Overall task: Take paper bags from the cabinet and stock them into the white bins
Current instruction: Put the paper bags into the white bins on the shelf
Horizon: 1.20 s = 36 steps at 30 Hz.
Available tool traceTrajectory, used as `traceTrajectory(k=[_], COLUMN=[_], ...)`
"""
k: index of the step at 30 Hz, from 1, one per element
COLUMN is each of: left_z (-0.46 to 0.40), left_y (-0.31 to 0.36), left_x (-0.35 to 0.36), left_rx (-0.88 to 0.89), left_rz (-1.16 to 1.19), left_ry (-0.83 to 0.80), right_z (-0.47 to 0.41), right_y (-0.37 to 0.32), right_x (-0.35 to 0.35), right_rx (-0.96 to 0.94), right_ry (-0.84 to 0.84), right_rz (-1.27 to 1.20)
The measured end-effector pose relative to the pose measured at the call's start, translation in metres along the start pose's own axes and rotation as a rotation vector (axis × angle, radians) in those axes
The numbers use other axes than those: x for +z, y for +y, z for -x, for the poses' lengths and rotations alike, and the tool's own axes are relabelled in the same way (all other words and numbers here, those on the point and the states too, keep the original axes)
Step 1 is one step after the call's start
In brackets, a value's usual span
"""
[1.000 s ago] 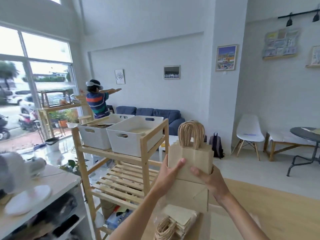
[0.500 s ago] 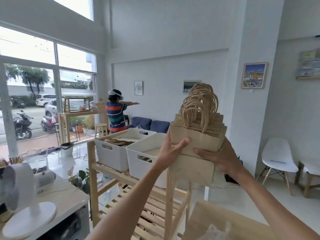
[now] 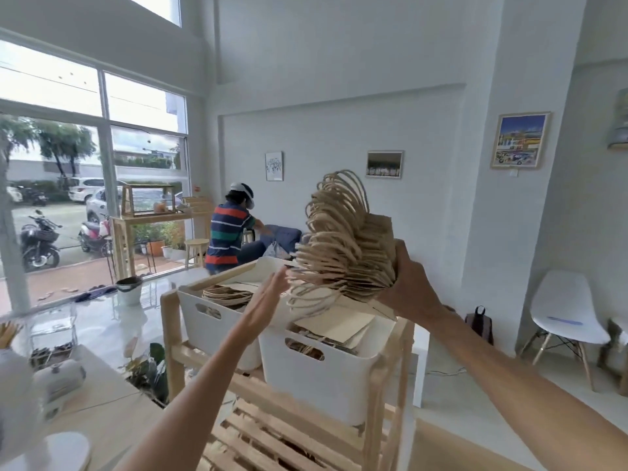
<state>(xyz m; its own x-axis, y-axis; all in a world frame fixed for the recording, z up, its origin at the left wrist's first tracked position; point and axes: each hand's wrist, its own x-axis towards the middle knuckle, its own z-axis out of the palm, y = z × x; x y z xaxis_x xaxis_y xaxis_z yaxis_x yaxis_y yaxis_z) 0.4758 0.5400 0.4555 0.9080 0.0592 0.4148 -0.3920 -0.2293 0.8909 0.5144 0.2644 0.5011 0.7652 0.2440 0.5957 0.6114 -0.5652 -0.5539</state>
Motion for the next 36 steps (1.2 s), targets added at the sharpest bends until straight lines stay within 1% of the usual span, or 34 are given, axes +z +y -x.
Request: traceTrajectory(k=[2,4,9,11,15,17,19,22,24,27,30,34,36], left_z=[-0.015,-0.030,-0.048,-0.051,-0.053,-0.052,-0.051,-0.046,-0.047,-0.053,-0.059,-0.065,-0.065], left_y=[-0.006,-0.005,-0.011,-0.014,-0.017,-0.019,-0.023,-0.023,-0.024,-0.025,-0.026,-0.024,-0.022], left_x=[-0.007,-0.012,-0.011,-0.011,-0.009,-0.010,-0.012,-0.007,-0.003,0.002,0.008,0.008,0.008], left_rx=[-0.130,-0.228,-0.359,-0.390,-0.407,-0.371,-0.305,-0.219,-0.142,-0.075,-0.128,-0.231,-0.243], left_rz=[0.153,0.280,0.312,0.328,0.337,0.328,0.290,0.185,0.017,-0.344,-0.469,-0.524,-0.510], left_ry=[0.021,0.030,0.054,0.044,0.087,0.116,0.146,0.124,0.109,0.112,0.013,-0.056,-0.074], right_z=[-0.011,-0.016,-0.037,-0.047,-0.061,-0.066,-0.069,-0.070,-0.070,-0.070,-0.071,-0.073,-0.072], right_y=[0.014,0.024,0.057,0.061,0.067,0.071,0.073,0.080,0.082,0.080,0.074,0.071,0.073], right_x=[0.013,0.025,0.048,0.054,0.066,0.075,0.080,0.084,0.084,0.084,0.083,0.085,0.084], right_rx=[-0.057,-0.200,-0.370,-0.432,-0.441,-0.434,-0.411,-0.309,-0.256,-0.203,-0.212,-0.278,-0.255], right_ry=[-0.081,-0.114,-0.225,-0.266,-0.348,-0.392,-0.433,-0.518,-0.595,-0.710,-0.774,-0.685,-0.662], right_rz=[0.081,0.102,0.299,0.363,0.362,0.364,0.390,0.494,0.589,0.671,0.795,0.894,0.892])
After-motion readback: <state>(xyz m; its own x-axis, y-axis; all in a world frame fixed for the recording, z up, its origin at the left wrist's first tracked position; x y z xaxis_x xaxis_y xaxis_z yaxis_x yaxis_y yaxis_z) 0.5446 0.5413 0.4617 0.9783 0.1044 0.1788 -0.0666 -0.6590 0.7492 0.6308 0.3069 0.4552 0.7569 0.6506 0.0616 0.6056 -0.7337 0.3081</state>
